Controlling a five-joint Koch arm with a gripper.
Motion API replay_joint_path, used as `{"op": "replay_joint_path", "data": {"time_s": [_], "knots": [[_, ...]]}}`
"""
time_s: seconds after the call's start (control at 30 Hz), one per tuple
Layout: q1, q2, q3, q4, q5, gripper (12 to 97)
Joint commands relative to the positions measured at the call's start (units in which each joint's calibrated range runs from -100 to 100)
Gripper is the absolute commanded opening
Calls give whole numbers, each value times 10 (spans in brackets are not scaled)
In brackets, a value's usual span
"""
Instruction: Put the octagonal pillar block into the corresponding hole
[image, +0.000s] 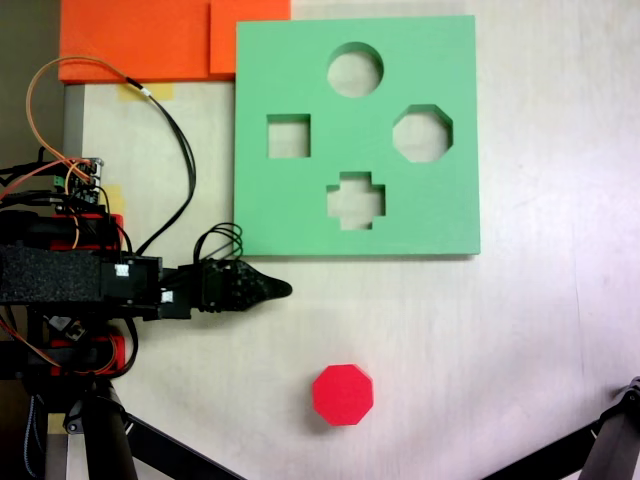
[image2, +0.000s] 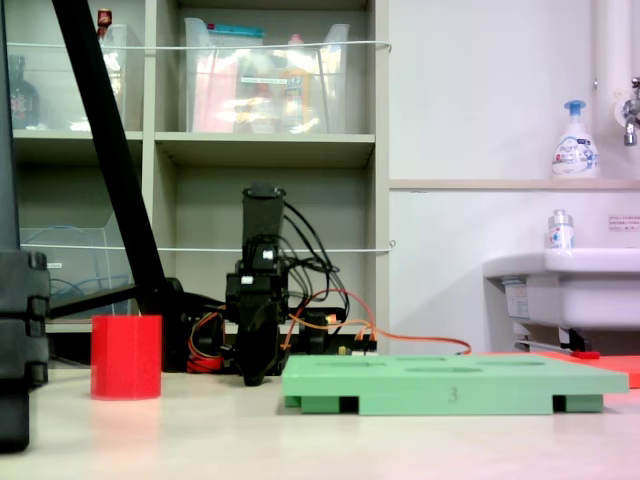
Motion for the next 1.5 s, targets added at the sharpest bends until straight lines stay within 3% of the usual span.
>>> {"op": "replay_joint_path", "data": {"time_s": [0.0,1.47], "knots": [[0,-4,-15,-44,-3,495],[0,-4,-15,-44,-2,491]]}}
